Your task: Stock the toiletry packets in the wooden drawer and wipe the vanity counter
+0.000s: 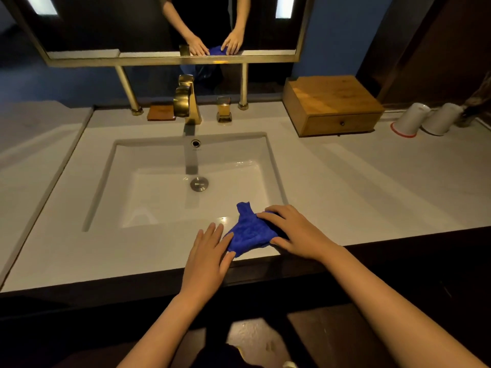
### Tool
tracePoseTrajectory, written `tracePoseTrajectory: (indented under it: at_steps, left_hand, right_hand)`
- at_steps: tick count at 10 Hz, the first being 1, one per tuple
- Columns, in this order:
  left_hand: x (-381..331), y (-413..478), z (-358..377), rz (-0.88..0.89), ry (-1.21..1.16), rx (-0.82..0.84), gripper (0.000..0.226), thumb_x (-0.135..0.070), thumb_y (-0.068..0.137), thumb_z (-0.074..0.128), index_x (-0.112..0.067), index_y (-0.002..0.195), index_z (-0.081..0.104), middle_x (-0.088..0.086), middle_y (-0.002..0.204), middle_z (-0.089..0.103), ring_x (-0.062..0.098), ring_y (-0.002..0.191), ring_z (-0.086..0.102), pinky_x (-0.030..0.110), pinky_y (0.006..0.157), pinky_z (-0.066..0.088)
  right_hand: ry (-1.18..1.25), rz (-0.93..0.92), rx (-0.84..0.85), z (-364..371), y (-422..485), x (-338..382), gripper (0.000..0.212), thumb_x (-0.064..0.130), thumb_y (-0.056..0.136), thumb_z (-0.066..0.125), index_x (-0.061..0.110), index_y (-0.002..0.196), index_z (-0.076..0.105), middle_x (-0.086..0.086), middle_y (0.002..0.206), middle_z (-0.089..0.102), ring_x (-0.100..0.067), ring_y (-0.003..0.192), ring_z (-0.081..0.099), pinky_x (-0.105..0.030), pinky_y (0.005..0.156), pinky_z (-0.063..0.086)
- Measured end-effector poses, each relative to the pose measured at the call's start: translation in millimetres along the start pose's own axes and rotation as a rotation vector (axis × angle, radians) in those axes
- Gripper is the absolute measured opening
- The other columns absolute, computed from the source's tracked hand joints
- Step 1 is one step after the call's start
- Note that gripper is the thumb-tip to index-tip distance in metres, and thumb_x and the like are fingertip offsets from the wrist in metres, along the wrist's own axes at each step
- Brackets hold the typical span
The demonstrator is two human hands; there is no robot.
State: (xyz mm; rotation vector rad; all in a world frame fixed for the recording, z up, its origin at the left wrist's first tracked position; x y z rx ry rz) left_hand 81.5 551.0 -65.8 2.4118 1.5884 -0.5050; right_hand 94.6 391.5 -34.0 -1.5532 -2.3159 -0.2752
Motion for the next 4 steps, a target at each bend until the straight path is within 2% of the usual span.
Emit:
tracePoseTrajectory:
  at_steps: [1,2,3,4]
  left_hand:
    - [-8.0,4.9,-3.0,-0.001,0.028,-0.020,0.063,-0.048,0.088,0.018,-0.019,0.137,0.045,0.005,0.149,0.039,0.023,0.143,0.024,0.032,0.115,0.001]
    - [-14.8,8.3,-2.3,-0.041,0.013,0.001,0.046,-0.035,0.097,0.036,-0.019,0.140,0.040,0.003,0.153,0.032,0.021,0.145,0.017,0.030,0.114,-0.005]
    - [-17.9,6.7,-10.1,-0.111,-0.069,-0.030,0.046,-0.032,0.097,0.039,-0.023,0.142,0.034,-0.001,0.155,0.026,0.016,0.146,0.014,0.028,0.116,-0.001]
    - [-24.3,-13.3,-19.7,-0.158,-0.232,-0.057,0.042,-0.032,0.094,0.045,-0.029,0.136,0.041,-0.005,0.144,0.042,0.010,0.136,0.034,0.021,0.112,0.020]
  right_hand:
    - [0.025,0.027,-0.006,1.4,-6.0,-7.1,0.061,0.030,0.088,0.057,0.024,0.143,0.031,-0.003,0.145,0.037,-0.019,0.129,0.033,-0.027,0.107,0.027]
    - [0.117,0.093,0.038,8.6,-13.0,-16.5,0.066,0.035,0.089,0.056,0.027,0.146,0.022,-0.001,0.151,0.029,-0.019,0.135,0.029,-0.031,0.112,0.025]
    - [0.223,0.140,0.011,6.1,-16.5,-20.5,0.077,0.042,0.087,0.058,0.028,0.148,0.014,0.004,0.157,0.017,-0.013,0.141,0.020,-0.033,0.116,0.022]
    - [0.411,0.218,-0.052,7.9,-48.1,-20.3,0.080,0.045,0.085,0.060,0.033,0.147,0.011,0.011,0.157,0.007,-0.004,0.141,0.012,-0.026,0.115,0.016]
Point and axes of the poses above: each hand's wrist, its own y-axis towards the middle knuckle, its own z-axis out of the palm, x = y × z, the point moved 10 cm from there along y, towards the middle knuckle
